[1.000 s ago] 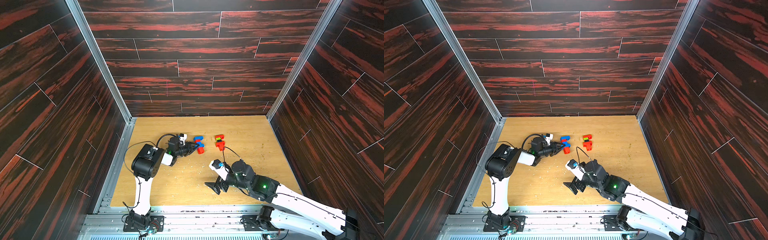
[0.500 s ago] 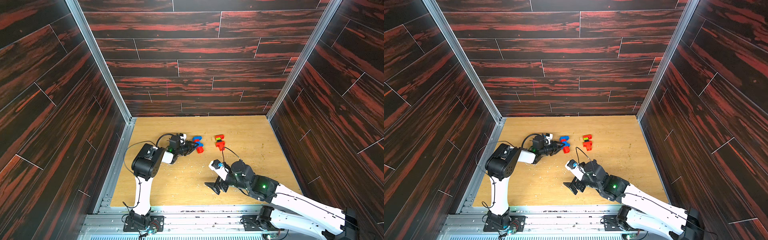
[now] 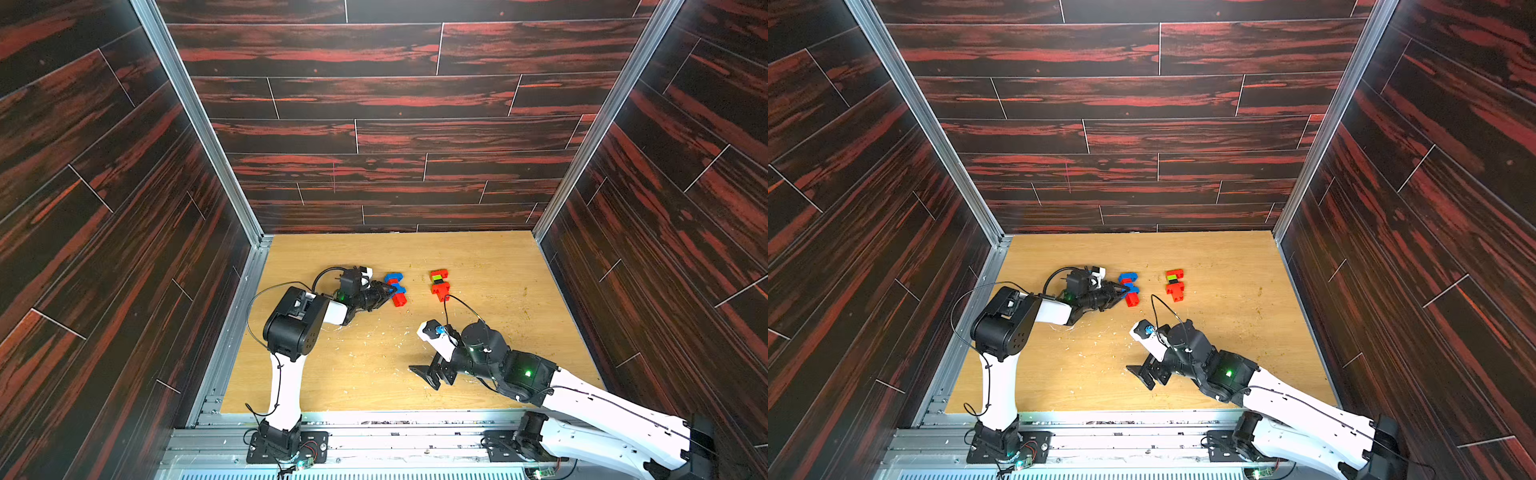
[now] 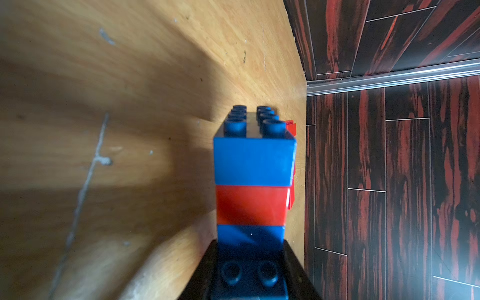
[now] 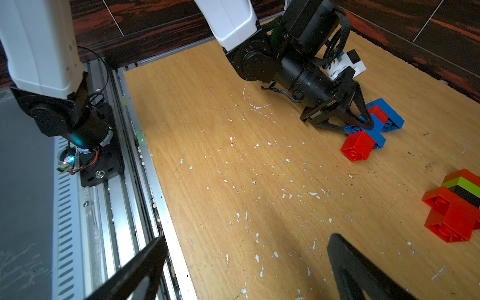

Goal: Assemble the letter f with lego
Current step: Place the lego brick at the center of the board.

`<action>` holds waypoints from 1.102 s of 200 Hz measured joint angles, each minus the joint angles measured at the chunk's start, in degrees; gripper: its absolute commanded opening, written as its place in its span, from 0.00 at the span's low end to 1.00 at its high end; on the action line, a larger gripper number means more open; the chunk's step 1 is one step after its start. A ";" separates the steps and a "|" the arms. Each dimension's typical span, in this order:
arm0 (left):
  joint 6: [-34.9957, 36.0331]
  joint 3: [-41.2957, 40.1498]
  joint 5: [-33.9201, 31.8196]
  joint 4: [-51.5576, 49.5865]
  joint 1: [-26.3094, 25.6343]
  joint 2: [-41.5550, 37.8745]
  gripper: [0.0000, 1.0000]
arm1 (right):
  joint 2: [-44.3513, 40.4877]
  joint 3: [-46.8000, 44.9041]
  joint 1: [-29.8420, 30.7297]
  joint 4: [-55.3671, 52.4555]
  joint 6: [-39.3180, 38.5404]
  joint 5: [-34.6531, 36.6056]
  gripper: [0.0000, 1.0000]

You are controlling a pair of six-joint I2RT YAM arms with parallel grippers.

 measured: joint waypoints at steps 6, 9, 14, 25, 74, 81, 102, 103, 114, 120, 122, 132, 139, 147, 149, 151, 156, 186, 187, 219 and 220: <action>0.09 0.15 -0.11 -0.24 0.00 0.04 0.39 | 0.00 0.00 0.00 0.00 0.00 0.00 0.99; 0.15 0.26 -0.13 -0.33 -0.02 0.07 0.40 | 0.00 0.00 0.00 0.00 0.00 0.00 0.98; 0.17 0.46 -0.20 -0.55 -0.02 0.17 0.41 | 0.00 0.00 0.00 0.00 0.00 0.00 0.98; 0.35 0.76 -0.35 -1.05 -0.02 0.33 0.42 | 0.00 0.00 0.00 0.00 0.00 -0.02 0.98; 2.16 3.08 -1.22 -5.31 -0.26 0.76 0.47 | 0.00 0.00 0.20 0.00 0.00 -0.02 0.98; 2.54 3.56 -1.36 -6.05 -0.35 0.74 0.48 | 0.00 0.00 0.26 0.00 0.00 -0.02 0.98; 3.65 4.90 -1.90 -8.33 -0.57 0.74 0.48 | 0.00 0.00 0.31 -0.04 0.00 -0.02 0.98; 3.78 4.98 -1.97 -8.55 -0.59 0.74 0.48 | 0.00 0.00 0.31 -0.04 0.00 -0.02 0.98; 4.46 5.64 -2.40 -10.05 -0.72 0.74 0.49 | 0.00 0.00 0.33 -0.07 0.00 -0.02 0.98; 4.94 6.10 -2.69 -11.15 -0.83 0.74 0.49 | 0.00 0.00 0.33 -0.09 0.00 -0.02 0.98; 5.20 6.25 -2.82 -11.63 -0.87 0.74 0.49 | 0.00 0.00 0.33 -0.11 0.00 -0.02 0.98; 6.27 7.13 -3.37 -13.84 -1.09 0.74 0.49 | 0.00 0.00 0.33 -0.22 0.00 -0.02 0.98; 7.23 7.78 -3.87 -15.56 -1.29 0.74 0.49 | 0.00 0.00 0.33 -0.35 0.00 -0.02 0.99; 8.37 8.59 -4.55 -17.70 -1.51 0.74 0.49 | 0.00 0.00 0.37 -0.44 0.00 0.00 0.98; 8.81 8.83 -4.81 -18.32 -1.57 0.74 0.49 | 0.00 0.00 0.37 -0.48 0.00 0.00 0.98; 9.09 9.05 -5.01 -18.95 -1.64 0.74 0.49 | 0.00 0.00 0.37 -0.50 0.00 0.00 0.98; 9.97 9.53 -5.55 -20.26 -1.81 0.74 0.49 | 0.00 0.00 0.37 -0.55 0.00 0.02 0.98; 14.21 12.22 -8.87 -27.12 -2.58 0.26 0.50 | 0.00 0.00 0.59 -1.09 0.00 0.22 0.98; 14.40 12.31 -9.03 -27.47 -2.60 0.22 0.50 | 0.00 0.00 0.59 -1.11 0.02 0.24 0.98; 18.34 14.29 -13.09 -33.90 -3.17 -0.90 0.54 | 0.00 0.00 0.87 -1.60 0.02 0.44 0.98; 18.45 14.36 -13.27 -34.14 -3.17 -0.92 0.54 | 0.00 0.00 0.87 -1.60 0.02 0.44 0.98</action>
